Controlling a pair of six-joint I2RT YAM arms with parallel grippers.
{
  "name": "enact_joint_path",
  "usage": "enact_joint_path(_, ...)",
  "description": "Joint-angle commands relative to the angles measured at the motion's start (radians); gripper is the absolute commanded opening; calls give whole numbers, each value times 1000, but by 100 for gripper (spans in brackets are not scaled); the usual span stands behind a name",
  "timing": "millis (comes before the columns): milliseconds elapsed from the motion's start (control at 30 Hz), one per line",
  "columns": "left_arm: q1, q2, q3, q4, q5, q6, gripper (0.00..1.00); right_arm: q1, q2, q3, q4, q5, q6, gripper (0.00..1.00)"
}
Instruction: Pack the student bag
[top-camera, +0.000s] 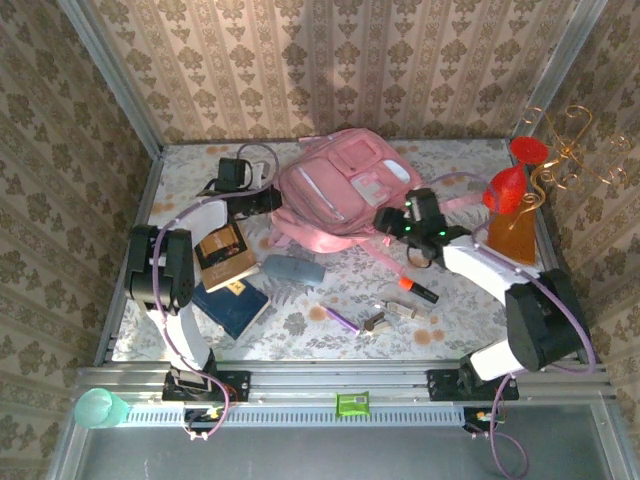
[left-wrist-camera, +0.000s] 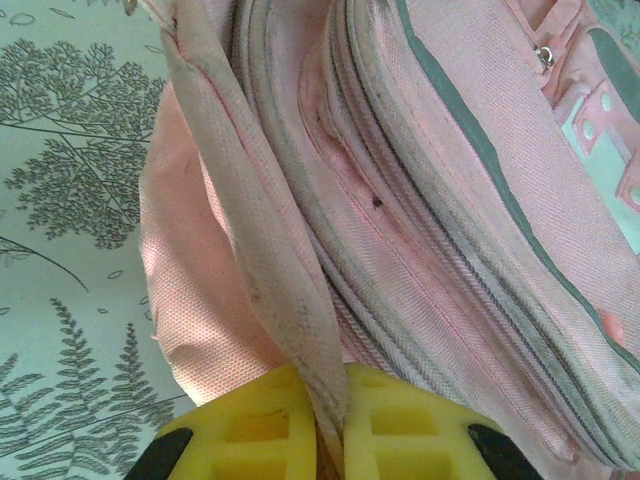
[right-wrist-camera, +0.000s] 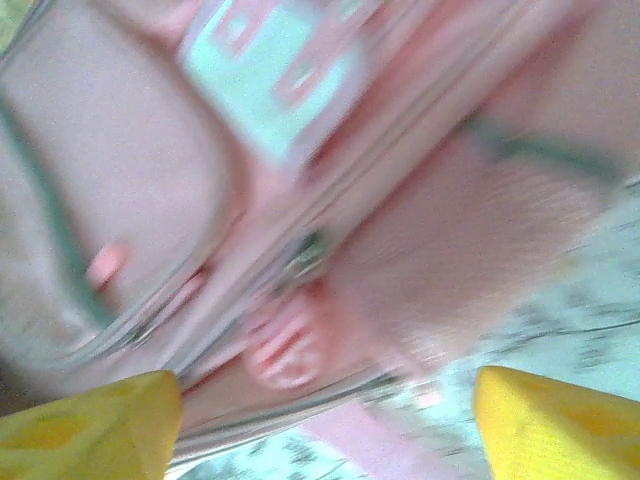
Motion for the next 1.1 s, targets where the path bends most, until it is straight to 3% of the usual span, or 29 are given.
enact_joint_path(0,14,9,62,-40,59,70,3,-39,-17,-19,-61,23,-40,85)
enact_joint_path(267,20,26,84,-48,60,77,3,-56,151,68,12,39,80,90)
enact_joint_path(567,35,70,134,-58,55,77,6,-90,301,44,267,-42,317,80)
enact_joint_path(767,55,126,195,-59,69,64,7,-108,340,-4,475,-104,456,53)
enact_joint_path(900,71,175,253,-56,75,43,9,-97,324,-22,525,-128,505,27)
enact_joint_path(967,81,194,285,-55,77,30,14,-91,295,-43,545,-123,529,16)
enact_joint_path(1067,99,187,302,-40,58,5,37,-68,227,-88,577,-88,584,4)
